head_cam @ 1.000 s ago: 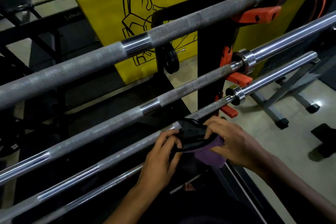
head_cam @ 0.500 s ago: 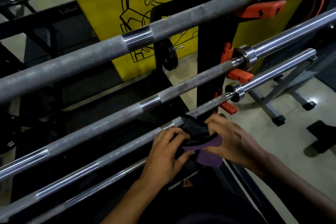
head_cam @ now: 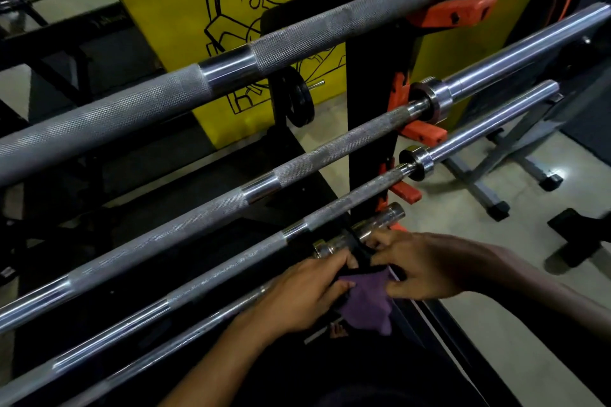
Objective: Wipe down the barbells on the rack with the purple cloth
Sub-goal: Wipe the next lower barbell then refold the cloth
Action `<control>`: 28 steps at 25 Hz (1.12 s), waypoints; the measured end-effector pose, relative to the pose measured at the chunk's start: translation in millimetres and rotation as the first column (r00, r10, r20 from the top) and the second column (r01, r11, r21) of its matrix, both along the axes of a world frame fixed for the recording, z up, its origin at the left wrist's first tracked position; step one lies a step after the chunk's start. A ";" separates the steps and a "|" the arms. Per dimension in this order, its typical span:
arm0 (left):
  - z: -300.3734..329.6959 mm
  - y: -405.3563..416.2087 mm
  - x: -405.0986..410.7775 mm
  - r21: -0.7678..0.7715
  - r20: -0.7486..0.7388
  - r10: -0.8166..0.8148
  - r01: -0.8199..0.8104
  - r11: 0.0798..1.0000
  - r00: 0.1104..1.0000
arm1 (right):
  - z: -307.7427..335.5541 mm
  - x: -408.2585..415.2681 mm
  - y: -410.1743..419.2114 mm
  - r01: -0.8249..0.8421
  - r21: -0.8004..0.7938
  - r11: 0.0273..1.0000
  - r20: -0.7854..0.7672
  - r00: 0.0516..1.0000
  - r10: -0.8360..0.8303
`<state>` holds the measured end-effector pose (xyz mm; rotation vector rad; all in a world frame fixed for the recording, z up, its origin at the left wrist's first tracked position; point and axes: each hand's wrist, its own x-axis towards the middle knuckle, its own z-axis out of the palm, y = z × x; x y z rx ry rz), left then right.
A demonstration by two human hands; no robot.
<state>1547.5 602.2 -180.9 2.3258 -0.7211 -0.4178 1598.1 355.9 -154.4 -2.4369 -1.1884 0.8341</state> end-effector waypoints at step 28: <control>-7.0 50.2 66.2 -0.454 -0.474 -0.008 -0.236 0.859 0.881 | 32.5 32.9 -16.5 0.042 0.158 0.987 0.038 0.998 -0.049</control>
